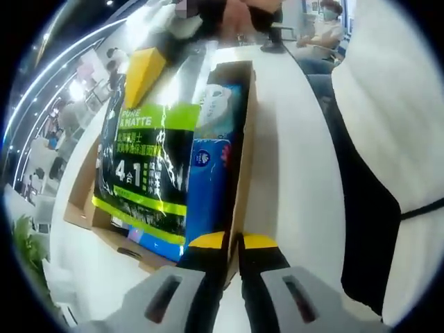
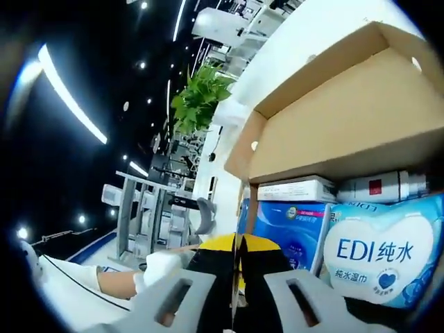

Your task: Operate the shoe box by opening the lid, removing the specified soft item, and placing it in the target area until the item is outside and the box remains undamaged.

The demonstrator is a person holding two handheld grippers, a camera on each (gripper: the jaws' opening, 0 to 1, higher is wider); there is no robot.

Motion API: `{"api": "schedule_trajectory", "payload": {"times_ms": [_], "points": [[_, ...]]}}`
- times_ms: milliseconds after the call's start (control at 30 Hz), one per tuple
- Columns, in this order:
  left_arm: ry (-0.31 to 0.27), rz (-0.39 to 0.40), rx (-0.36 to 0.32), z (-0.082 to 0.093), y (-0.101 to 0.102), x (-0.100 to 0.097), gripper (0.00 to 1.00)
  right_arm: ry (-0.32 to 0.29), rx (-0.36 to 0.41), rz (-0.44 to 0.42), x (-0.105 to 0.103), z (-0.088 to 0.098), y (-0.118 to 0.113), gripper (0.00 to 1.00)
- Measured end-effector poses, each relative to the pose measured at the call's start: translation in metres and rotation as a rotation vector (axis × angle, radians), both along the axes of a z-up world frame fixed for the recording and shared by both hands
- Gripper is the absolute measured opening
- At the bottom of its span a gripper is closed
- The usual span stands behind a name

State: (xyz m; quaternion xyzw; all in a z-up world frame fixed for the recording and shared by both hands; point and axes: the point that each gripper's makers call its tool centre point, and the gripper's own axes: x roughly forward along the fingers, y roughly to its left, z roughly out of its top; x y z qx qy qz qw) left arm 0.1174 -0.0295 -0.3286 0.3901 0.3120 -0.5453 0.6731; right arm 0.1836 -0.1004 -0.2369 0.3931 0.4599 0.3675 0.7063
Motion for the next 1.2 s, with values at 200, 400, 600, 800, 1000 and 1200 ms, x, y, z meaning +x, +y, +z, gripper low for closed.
{"api": "schedule_trajectory", "payload": {"times_ms": [200, 400, 600, 800, 1000, 1200], "points": [[0.000, -0.006, -0.003, 0.000, 0.000, 0.000, 0.06, -0.010, -0.001, -0.021, -0.002, 0.004, -0.010, 0.00], [-0.005, -0.009, -0.023, 0.002, 0.000, 0.000, 0.06, -0.013, 0.007, -0.039, -0.007, 0.010, -0.020, 0.00], [-0.015, -0.028, -0.024, 0.002, -0.001, 0.000, 0.06, -0.037, 0.012, -0.044, -0.018, 0.018, -0.030, 0.00], [-0.012, -0.025, -0.018, 0.002, -0.001, 0.000, 0.06, -0.043, 0.018, -0.040, -0.023, 0.019, -0.039, 0.00], [-0.019, -0.036, 0.004, 0.001, 0.000, 0.000, 0.06, -0.045, 0.031, -0.069, -0.026, 0.020, -0.045, 0.00], [-0.009, -0.048, 0.000, 0.001, -0.001, 0.001, 0.05, -0.069, 0.040, -0.108, -0.028, 0.031, -0.055, 0.00]]}}
